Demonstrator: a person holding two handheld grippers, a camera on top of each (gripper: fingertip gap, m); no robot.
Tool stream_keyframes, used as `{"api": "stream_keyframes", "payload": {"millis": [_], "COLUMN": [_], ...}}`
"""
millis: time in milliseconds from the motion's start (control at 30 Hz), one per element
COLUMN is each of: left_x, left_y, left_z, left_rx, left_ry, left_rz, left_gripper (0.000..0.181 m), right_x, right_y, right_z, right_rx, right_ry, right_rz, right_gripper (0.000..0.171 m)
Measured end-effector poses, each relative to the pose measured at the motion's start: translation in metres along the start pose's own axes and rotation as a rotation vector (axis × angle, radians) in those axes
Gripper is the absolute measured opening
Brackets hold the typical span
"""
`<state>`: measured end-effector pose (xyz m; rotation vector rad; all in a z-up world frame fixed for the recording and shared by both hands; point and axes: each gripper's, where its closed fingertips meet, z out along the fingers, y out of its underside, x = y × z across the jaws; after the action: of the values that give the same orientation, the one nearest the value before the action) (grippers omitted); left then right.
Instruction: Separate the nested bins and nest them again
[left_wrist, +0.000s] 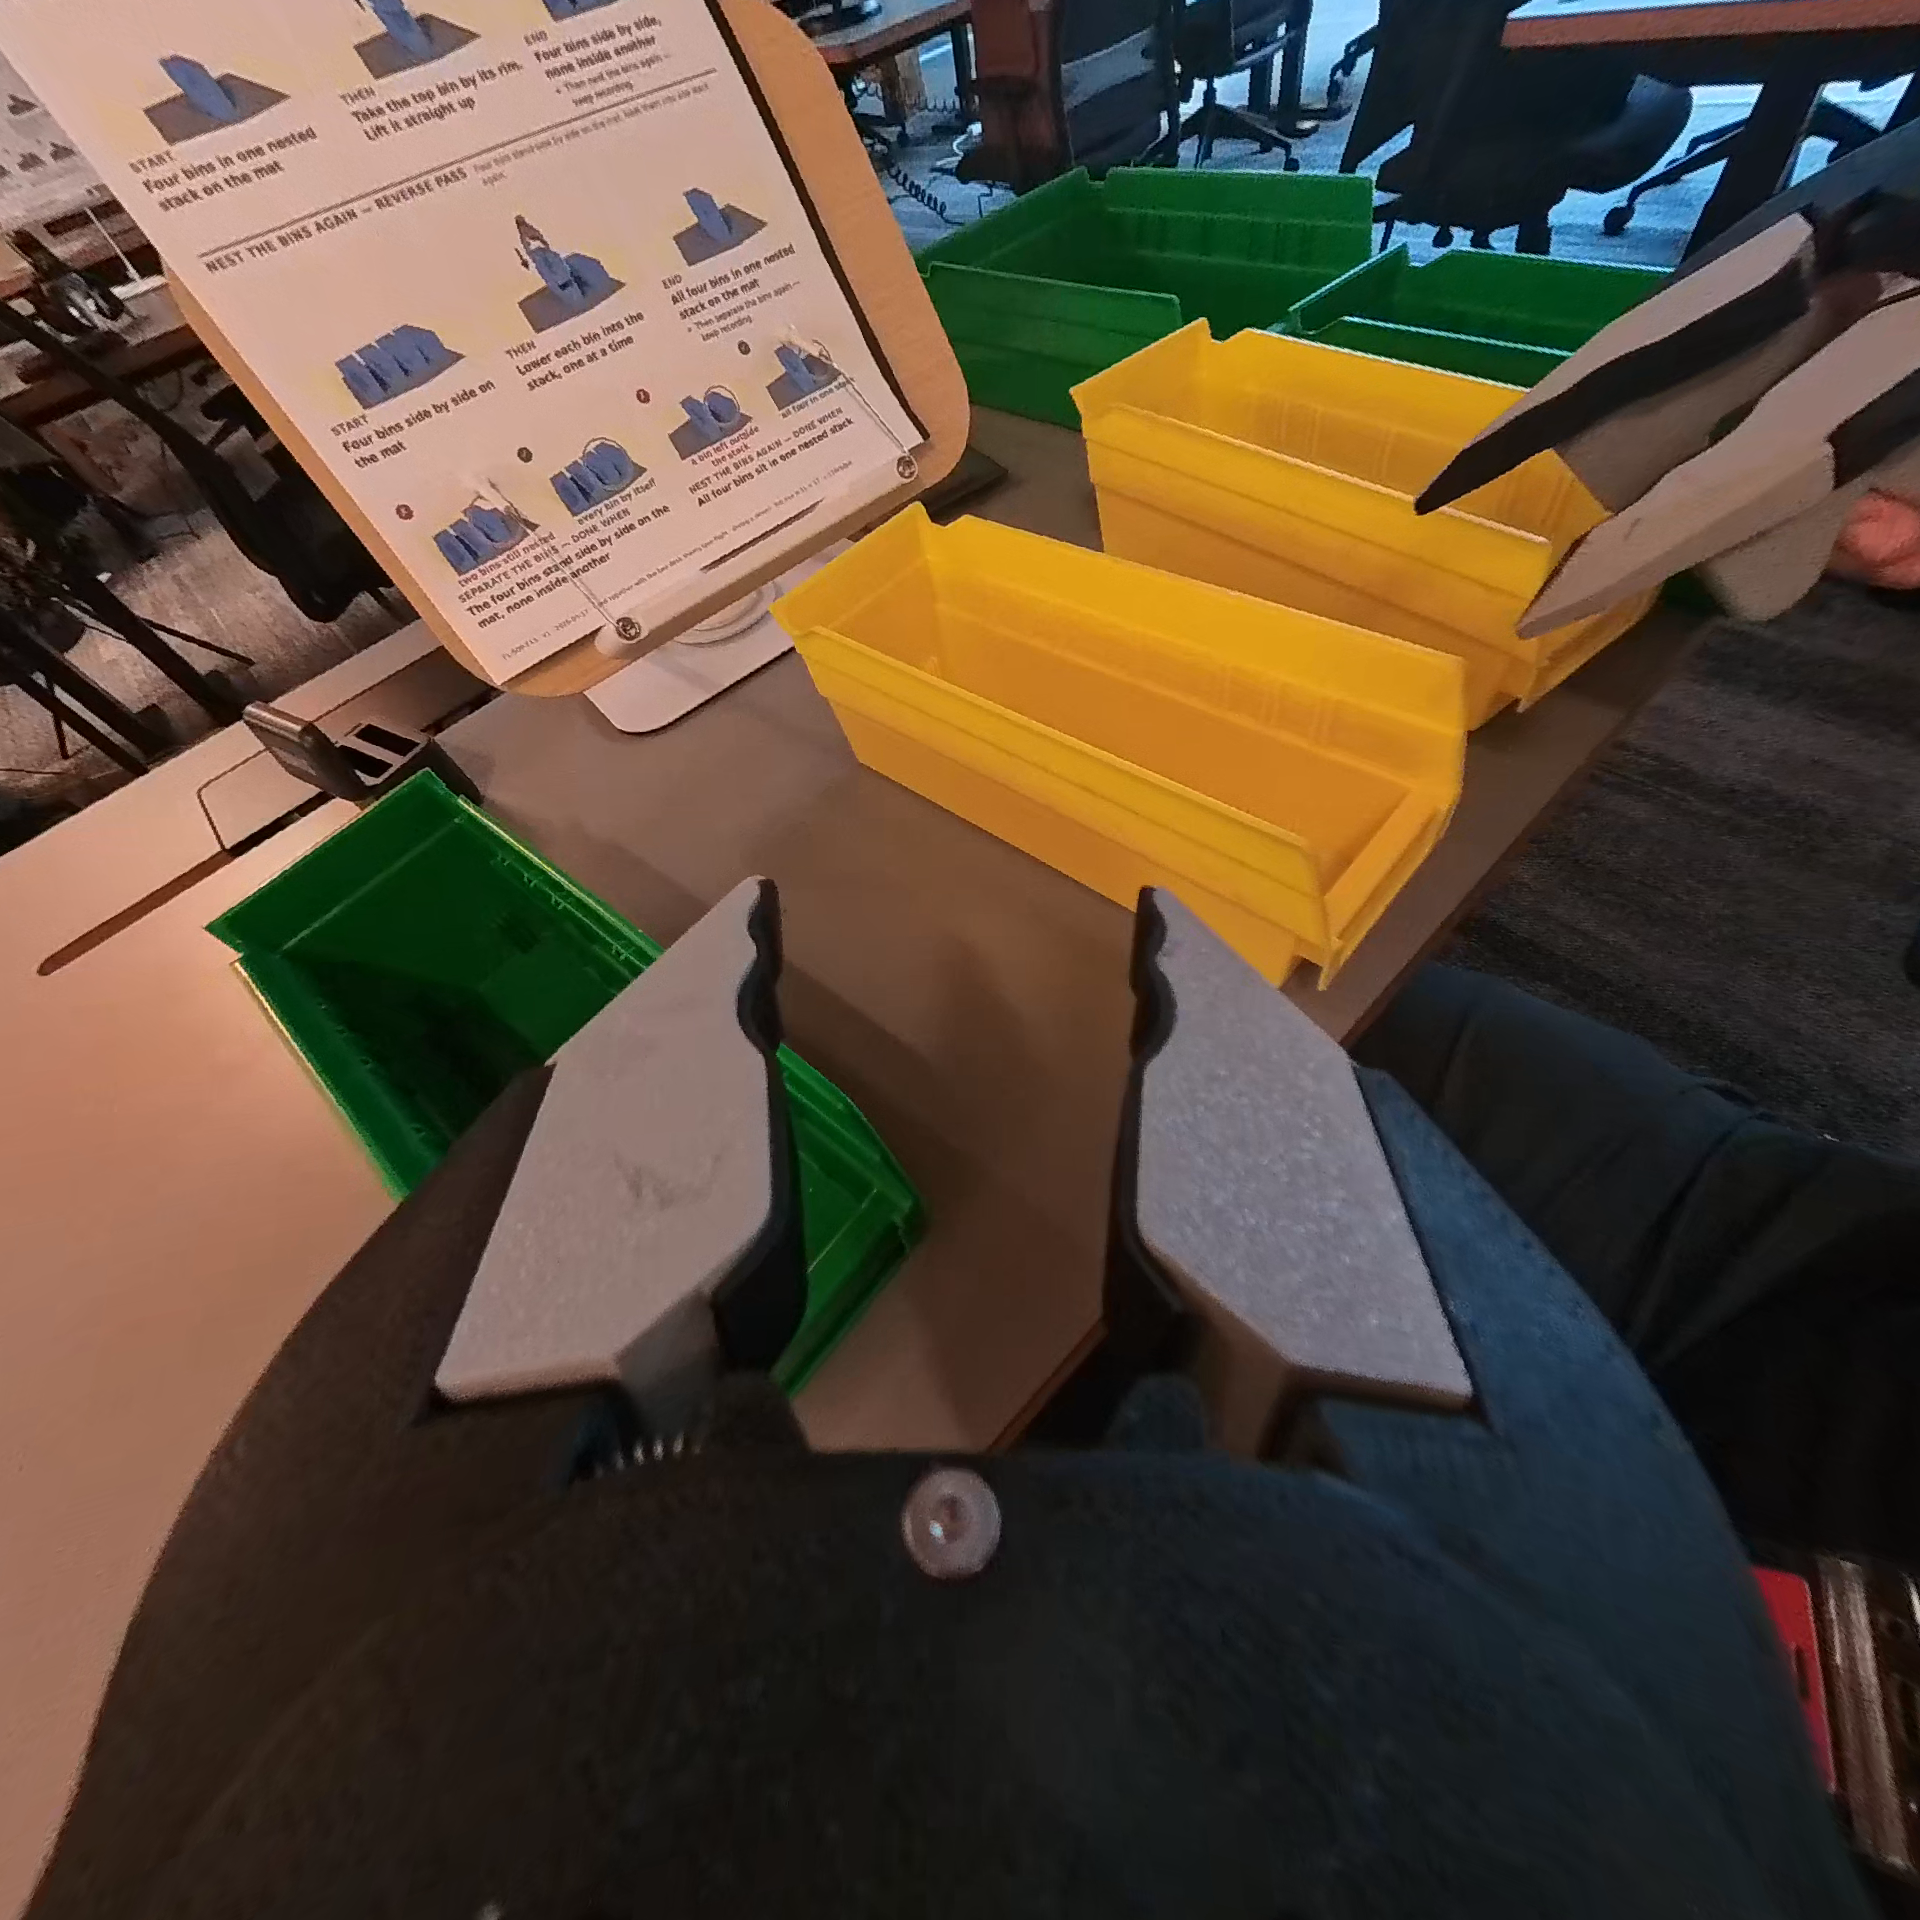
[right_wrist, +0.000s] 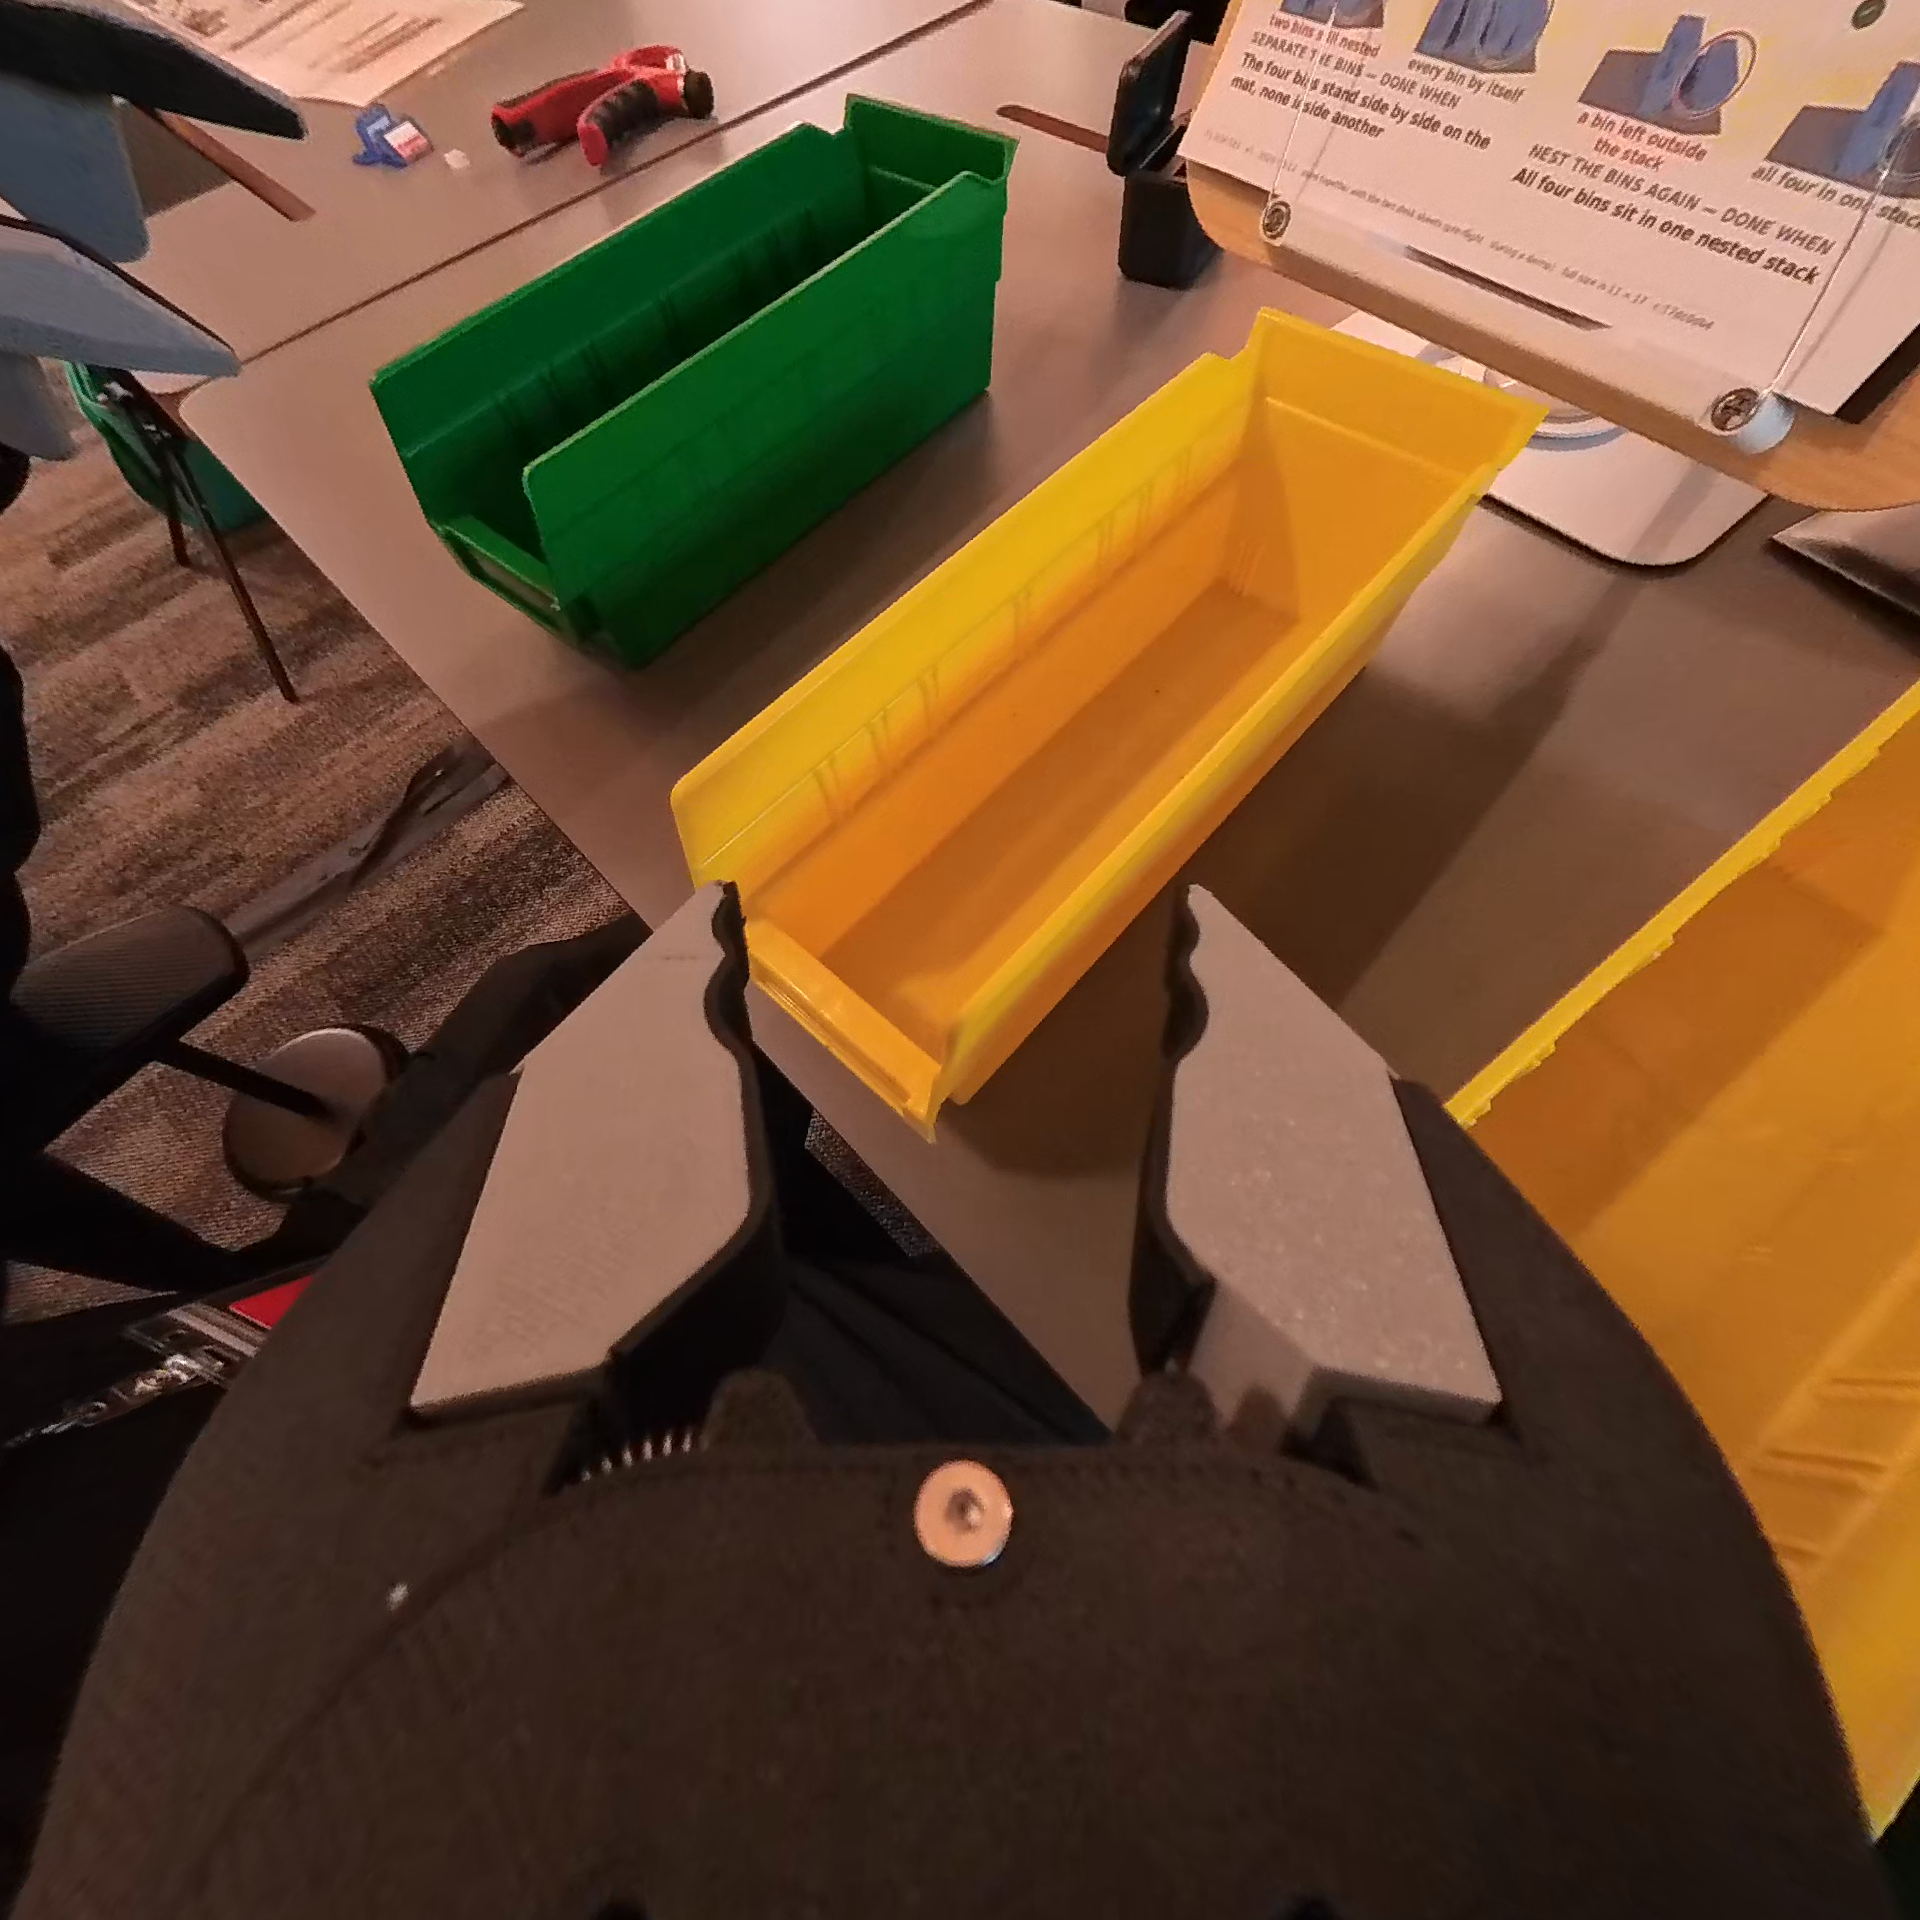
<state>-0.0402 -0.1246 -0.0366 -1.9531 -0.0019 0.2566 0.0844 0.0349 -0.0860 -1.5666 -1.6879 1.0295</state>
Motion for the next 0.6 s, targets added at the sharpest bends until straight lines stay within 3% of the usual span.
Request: {"api": "stream_keyframes", "payload": {"millis": [367,500,600], "left_x": [-0.023,-0.038,-0.03], "left_y": [0.021,0.066,0.107], "left_z": [0.009,0.019,0.021], "left_rx": [-0.052,-0.25,-0.442], "left_ry": [-0.002,-0.047,-0.006], "left_rz": [-0.063,0.028,0.152], "left_gripper": [0.06,0.05,0.058], "right_x": [-0.005,-0.005,-0.009], "right_y": [0.0,-0.001,0.0], "right_z": [0.002,0.003,0.004], "right_rx": [-0.005,0.0,0.001], "right_ry": [-0.002,-0.005,-0.025], "right_rz": [-0.029,-0.021,-0.03], "right_gripper": [0.078,0.075,0.08]}}
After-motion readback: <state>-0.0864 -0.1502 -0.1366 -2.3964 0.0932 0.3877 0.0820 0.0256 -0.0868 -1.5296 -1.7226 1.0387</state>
